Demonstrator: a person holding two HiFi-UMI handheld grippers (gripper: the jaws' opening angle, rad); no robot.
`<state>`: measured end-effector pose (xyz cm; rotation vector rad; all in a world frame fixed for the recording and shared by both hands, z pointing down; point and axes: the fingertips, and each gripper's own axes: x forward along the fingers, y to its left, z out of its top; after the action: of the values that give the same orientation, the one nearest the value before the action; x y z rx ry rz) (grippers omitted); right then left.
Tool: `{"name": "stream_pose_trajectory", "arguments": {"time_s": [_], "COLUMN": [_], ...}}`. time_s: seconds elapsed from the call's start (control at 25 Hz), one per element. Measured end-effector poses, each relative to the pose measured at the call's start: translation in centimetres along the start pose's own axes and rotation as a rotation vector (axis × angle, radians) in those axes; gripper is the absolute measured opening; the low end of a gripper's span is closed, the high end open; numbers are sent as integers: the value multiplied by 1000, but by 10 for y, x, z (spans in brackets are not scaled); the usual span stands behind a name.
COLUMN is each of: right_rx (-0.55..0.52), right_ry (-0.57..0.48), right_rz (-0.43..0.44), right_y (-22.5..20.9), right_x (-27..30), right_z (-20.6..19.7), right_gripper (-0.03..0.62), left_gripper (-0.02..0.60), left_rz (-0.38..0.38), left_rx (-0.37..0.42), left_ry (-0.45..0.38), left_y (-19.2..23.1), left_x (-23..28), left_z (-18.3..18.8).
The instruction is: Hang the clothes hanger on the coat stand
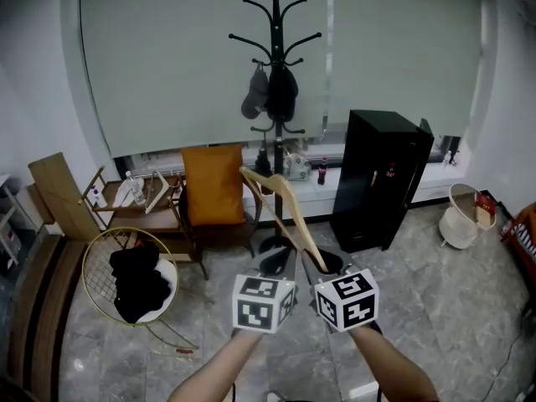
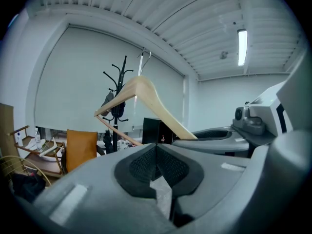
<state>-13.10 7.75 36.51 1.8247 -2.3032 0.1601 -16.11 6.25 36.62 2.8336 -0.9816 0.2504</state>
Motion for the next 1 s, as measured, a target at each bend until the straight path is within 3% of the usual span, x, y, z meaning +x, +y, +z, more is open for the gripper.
{"name": "stream_pose_trajectory", "arguments": {"time_s": [0.52, 1.0], "right_rx": [27, 16], "right_ry": [7, -18], "right_rz": [26, 81], "right_y": [-3, -89], "right_x": [68, 113], "right_z": [-1, 2], "right_gripper": [40, 40], "left_gripper": [5, 5], "left_rz": [2, 62], "left_rx": [-9, -2], "left_ry": [2, 7], "left_y": [59, 64], "left_x": [38, 130], "left_z": [0, 12]}}
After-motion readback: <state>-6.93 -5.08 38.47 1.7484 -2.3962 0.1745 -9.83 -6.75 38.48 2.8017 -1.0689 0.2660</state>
